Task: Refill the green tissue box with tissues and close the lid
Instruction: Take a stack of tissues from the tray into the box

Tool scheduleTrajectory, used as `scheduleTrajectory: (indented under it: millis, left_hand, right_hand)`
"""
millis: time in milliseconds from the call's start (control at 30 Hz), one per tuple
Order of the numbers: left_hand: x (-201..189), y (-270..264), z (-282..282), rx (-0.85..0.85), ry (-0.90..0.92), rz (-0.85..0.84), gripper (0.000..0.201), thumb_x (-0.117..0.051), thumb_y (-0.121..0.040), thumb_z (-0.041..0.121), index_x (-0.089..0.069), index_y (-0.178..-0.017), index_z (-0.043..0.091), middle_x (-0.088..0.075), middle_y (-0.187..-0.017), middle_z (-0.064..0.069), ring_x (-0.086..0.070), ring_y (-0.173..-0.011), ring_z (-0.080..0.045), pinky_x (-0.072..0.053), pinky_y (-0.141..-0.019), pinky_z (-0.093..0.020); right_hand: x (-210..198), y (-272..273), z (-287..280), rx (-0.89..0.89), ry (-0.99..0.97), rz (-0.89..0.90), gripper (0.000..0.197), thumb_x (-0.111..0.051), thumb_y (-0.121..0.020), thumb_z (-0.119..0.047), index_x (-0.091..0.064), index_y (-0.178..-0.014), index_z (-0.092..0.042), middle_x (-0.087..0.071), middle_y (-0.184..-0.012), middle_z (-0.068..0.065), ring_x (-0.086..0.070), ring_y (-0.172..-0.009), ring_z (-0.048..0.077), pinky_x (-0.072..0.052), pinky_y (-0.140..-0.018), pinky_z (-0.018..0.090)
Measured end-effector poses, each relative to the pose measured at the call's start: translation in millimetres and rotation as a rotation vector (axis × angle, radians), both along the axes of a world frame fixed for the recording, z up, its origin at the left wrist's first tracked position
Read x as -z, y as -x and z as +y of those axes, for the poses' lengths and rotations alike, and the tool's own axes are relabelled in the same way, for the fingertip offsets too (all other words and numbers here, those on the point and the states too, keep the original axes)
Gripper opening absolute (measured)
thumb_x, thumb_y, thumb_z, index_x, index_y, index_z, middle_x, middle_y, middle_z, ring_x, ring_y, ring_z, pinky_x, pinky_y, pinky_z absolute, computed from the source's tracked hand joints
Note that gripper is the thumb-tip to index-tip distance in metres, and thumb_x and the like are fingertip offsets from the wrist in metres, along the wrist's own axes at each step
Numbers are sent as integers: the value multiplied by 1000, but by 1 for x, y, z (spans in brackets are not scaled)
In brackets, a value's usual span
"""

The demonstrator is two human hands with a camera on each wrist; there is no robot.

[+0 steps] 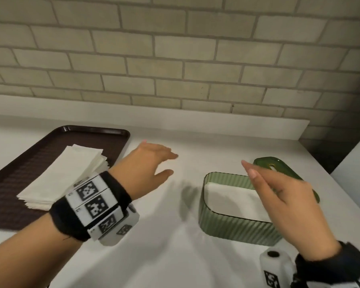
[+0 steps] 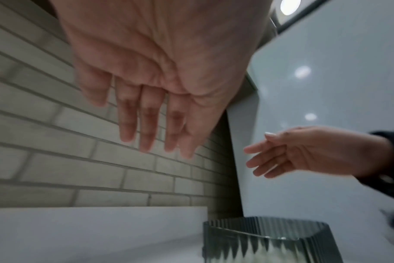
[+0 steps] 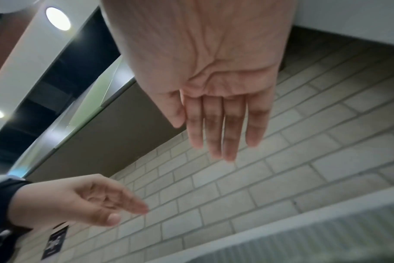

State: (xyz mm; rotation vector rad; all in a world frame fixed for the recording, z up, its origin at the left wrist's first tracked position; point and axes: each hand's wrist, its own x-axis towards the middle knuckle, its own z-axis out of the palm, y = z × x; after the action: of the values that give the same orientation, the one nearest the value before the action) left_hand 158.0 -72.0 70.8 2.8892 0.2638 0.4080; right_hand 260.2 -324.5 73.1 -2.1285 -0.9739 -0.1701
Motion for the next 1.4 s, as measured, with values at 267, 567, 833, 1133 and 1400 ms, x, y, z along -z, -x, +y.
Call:
scheduleTrajectory:
  millis: [267,567,833,1133,1400]
  left_hand:
    - [42,84,38,-387,353,-34,92,-57,-86,48,4,-150,22,14,-157,3,16,-144,-15,0,-116,-28]
    - [69,153,81,-644,543,-82,86,-56,-84,52,-8,-149,22,-2,-157,1,3,-145,-17,-11,-117,-32]
    - [83,171,98,-699,683,-67,79,-59,-85,47,-16,-148,27,0,-158,3,3,-145,-17,-15,-116,-34]
    - [92,173,107,-681,693,-51,72,-59,-85,46,-25,-146,28,-5,-157,2,0,-144,-16,-18,-115,-32]
    - [94,174,110,-678,678,-17,73,-57,-86,48,-23,-148,26,-2,-158,3,0,-143,-16,-20,-116,-32]
  right_hand:
    - [32,48,103,-233,97,113,54,-30,-88,-68,-31,-139,-51,-38,-141,-27,-37,-125,-10,-34,-107,19]
    - [54,66,263,-402,374,330,34,-57,-91,-36,-61,-122,-22,-62,-113,-7,-56,-96,4,-40,-83,16]
    - [50,52,386,-334,504,154,25,-66,-83,-35,-71,-96,-14,-68,-104,1,-62,-101,16,-40,-75,19]
    - [42,50,446,-393,873,-18,73,-67,-62,-71,-72,-102,-11,-72,-103,4,-66,-97,23,-54,-88,37]
    - [44,54,464,-443,951,-42,73,-73,-54,-70,-70,-100,-12,-61,-76,-7,-58,-77,16,-48,-75,25]
